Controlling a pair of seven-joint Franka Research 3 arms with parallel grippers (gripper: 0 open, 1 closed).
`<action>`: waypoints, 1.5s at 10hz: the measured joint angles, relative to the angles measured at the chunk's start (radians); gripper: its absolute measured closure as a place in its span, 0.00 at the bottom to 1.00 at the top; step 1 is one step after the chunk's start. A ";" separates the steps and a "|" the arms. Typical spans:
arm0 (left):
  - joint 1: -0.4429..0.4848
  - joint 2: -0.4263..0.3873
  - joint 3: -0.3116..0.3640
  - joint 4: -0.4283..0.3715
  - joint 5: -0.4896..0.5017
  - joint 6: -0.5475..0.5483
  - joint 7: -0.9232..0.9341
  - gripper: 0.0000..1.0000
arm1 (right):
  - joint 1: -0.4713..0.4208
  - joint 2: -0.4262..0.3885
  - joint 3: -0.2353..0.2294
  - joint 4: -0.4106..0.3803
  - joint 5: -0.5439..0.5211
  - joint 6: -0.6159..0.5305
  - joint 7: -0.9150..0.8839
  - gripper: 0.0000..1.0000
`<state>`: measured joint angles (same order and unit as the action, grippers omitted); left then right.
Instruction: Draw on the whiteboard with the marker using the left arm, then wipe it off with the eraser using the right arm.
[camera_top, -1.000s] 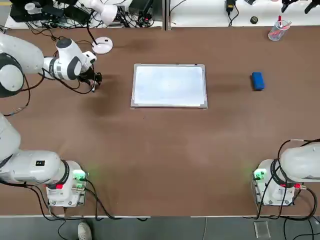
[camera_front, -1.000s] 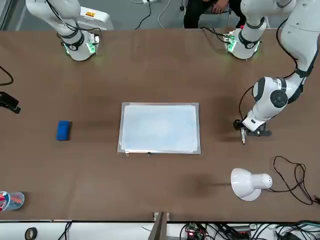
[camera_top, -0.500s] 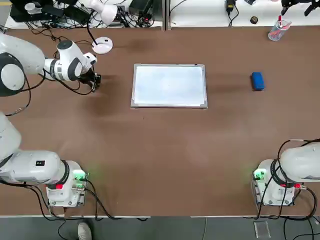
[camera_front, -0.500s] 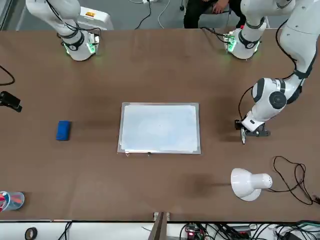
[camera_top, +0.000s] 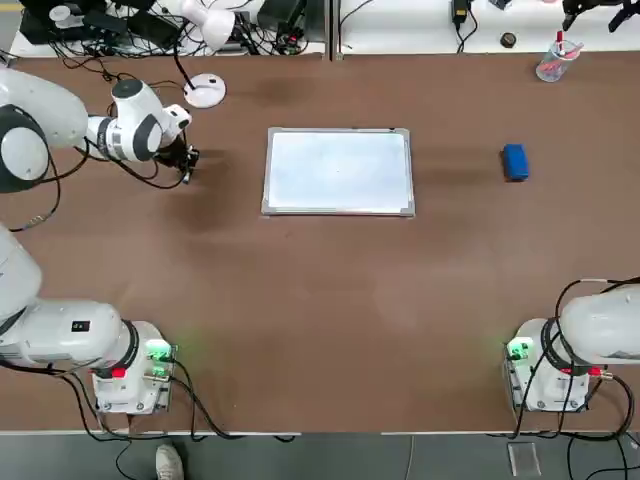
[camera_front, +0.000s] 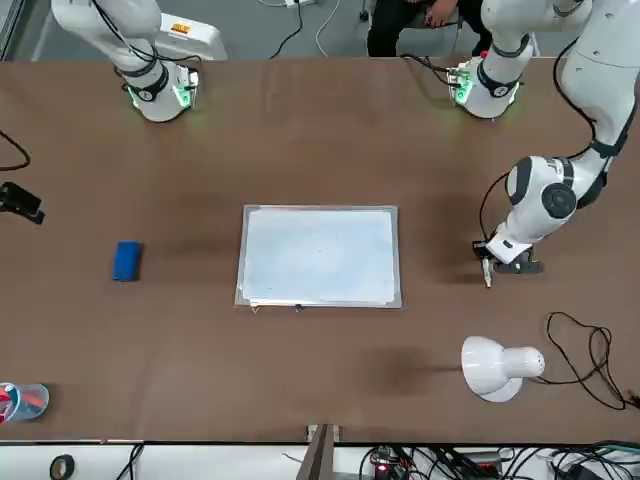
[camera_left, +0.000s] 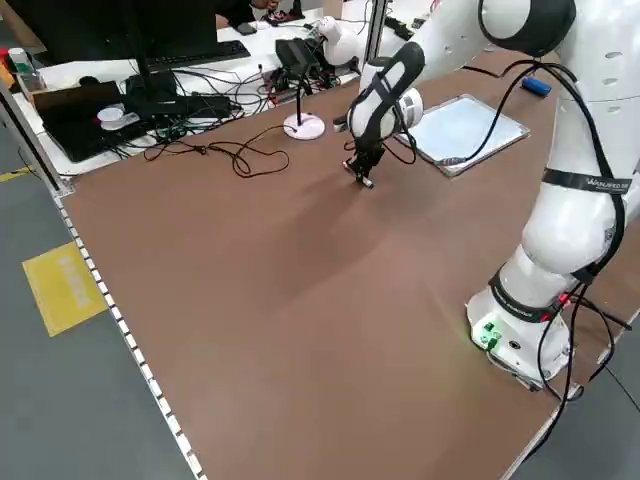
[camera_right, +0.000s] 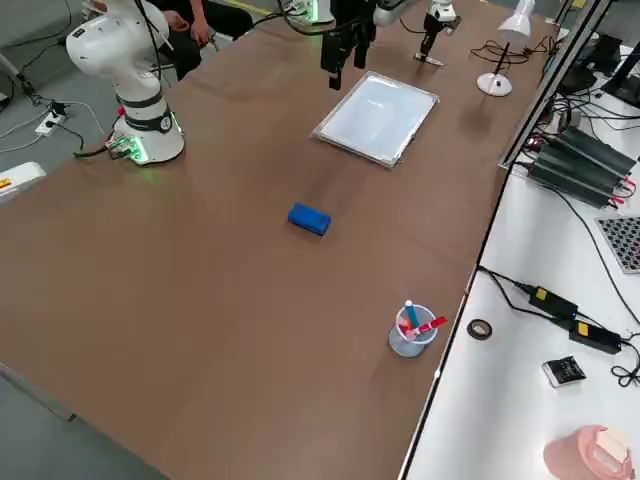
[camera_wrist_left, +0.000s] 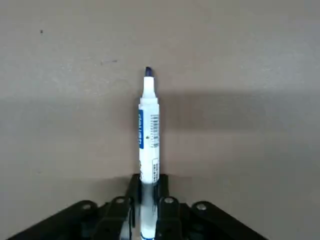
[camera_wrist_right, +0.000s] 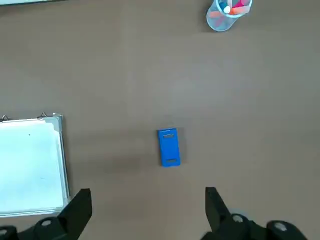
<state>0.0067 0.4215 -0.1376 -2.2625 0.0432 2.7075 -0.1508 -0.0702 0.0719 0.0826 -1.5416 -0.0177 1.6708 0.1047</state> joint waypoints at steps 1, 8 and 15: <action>0.000 0.000 -0.001 0.004 0.000 -0.007 -0.001 0.83 | 0.001 0.000 0.000 0.000 0.000 0.000 0.000 0.00; -0.009 -0.034 -0.116 0.308 -0.047 -0.460 -0.194 0.83 | 0.004 0.000 0.000 0.000 0.000 0.000 -0.002 0.00; -0.045 0.036 -0.242 0.498 -0.476 -0.623 -0.420 0.83 | 0.005 0.003 0.000 0.000 0.000 0.017 -0.004 0.00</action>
<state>-0.0387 0.4571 -0.3801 -1.7649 -0.4329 2.0847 -0.5704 -0.0650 0.0745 0.0830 -1.5415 -0.0173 1.6882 0.1004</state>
